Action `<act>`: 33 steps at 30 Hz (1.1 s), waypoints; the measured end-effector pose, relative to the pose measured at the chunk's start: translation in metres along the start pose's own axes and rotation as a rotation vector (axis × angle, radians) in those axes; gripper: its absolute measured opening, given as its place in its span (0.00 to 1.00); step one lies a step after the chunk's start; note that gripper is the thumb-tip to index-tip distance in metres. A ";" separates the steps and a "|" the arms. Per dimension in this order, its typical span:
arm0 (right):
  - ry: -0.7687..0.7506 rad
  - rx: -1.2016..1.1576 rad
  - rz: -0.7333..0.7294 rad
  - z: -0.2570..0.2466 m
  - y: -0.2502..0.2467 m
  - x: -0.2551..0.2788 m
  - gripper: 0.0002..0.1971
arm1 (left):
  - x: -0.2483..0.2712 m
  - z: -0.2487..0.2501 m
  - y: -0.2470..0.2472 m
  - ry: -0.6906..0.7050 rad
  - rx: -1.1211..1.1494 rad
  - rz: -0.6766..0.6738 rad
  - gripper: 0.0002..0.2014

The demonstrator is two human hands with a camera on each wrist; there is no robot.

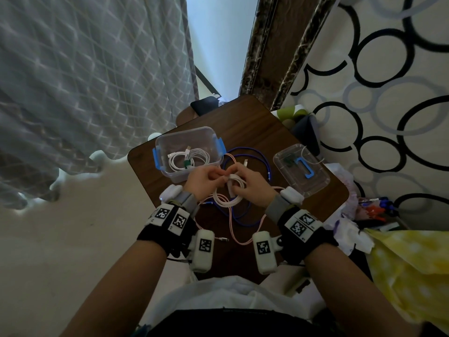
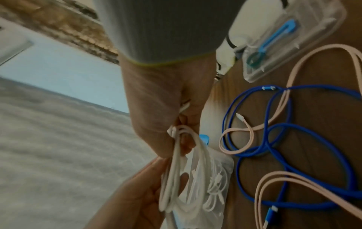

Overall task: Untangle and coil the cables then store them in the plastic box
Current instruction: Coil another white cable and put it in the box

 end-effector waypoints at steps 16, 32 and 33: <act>0.037 -0.052 0.045 0.002 0.027 -0.020 0.02 | 0.003 -0.026 -0.016 -0.079 0.226 -0.075 0.06; 0.341 0.152 0.208 0.064 0.041 0.078 0.10 | 0.027 -0.016 0.083 0.040 -0.202 -0.147 0.17; 0.400 0.122 0.192 0.069 0.044 0.086 0.11 | 0.032 -0.019 0.093 0.070 -0.234 -0.151 0.17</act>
Point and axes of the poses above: each hand's wrist, its own x-axis away from the middle knuckle, its own y-axis out of the palm, z = x × y, the point moved 1 cm from there along -x, towards the middle knuckle
